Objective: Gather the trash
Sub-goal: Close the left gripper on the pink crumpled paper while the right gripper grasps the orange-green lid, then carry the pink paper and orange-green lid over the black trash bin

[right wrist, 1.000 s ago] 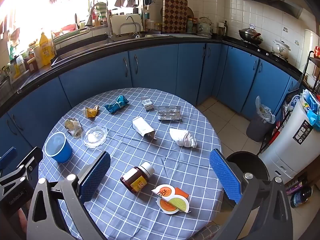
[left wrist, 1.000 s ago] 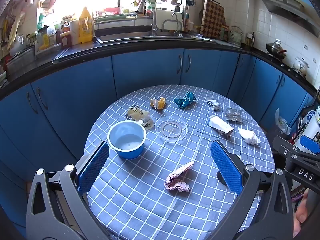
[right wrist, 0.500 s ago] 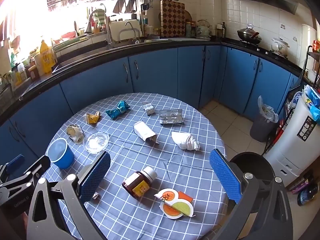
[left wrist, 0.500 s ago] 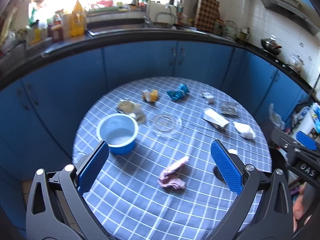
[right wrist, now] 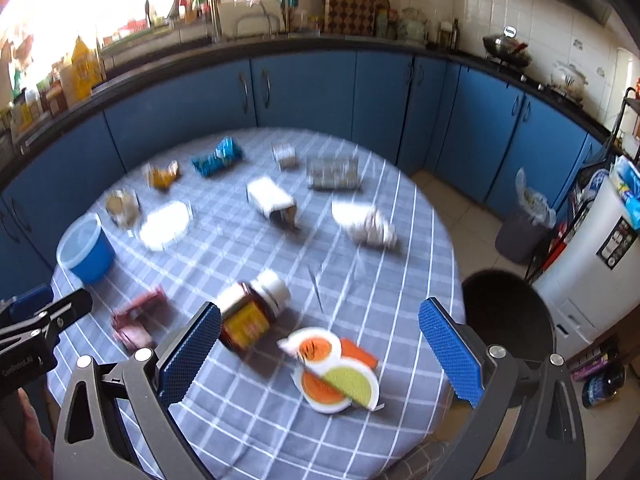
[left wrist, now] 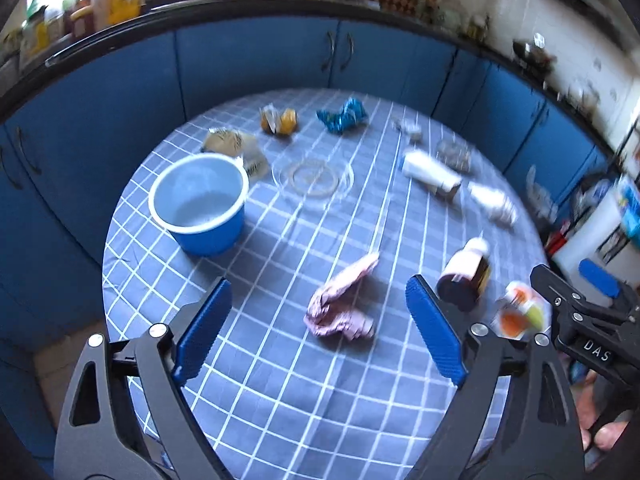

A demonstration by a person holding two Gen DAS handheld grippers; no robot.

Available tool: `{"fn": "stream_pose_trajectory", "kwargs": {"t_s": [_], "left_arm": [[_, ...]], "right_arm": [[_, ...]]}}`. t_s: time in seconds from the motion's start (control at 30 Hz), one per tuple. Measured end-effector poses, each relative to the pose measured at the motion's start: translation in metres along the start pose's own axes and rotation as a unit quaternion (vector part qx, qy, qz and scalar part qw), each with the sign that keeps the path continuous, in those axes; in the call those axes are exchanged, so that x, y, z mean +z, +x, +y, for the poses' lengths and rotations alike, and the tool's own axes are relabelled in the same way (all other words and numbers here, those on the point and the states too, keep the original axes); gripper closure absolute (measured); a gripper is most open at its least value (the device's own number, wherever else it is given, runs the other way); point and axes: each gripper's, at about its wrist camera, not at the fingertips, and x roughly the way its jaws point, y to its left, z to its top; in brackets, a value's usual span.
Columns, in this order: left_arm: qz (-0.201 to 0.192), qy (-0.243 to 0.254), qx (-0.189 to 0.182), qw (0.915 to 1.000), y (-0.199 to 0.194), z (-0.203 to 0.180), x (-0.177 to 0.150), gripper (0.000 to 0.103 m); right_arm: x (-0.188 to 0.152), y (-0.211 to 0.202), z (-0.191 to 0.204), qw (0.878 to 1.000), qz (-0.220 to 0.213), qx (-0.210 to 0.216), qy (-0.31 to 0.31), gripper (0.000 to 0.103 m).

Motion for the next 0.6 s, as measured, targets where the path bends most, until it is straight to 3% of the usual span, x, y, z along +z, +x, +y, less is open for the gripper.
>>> {"fn": "stream_pose_trajectory", "kwargs": {"t_s": [0.1, 0.23, 0.4, 0.6], "left_arm": [[0.029, -0.001, -0.018, 0.9994, 0.016, -0.002, -0.004, 0.021], [0.047, 0.006, -0.001, 0.9989, 0.036, -0.005, -0.006, 0.026], [0.065, 0.026, 0.022, 0.9973, 0.053, -0.012, -0.009, 0.038], [0.073, 0.035, 0.033, 0.9962, 0.065, -0.013, -0.010, 0.054]], "right_arm": [[-0.008, 0.012, -0.003, 1.000, 0.015, -0.003, 0.001, 0.007], [-0.013, 0.027, -0.006, 0.999, 0.035, 0.002, 0.004, 0.008], [-0.018, 0.050, -0.008, 0.997, 0.072, 0.014, 0.005, 0.031], [-0.022, 0.062, -0.007, 0.996, 0.089, 0.016, -0.002, 0.044]]}}
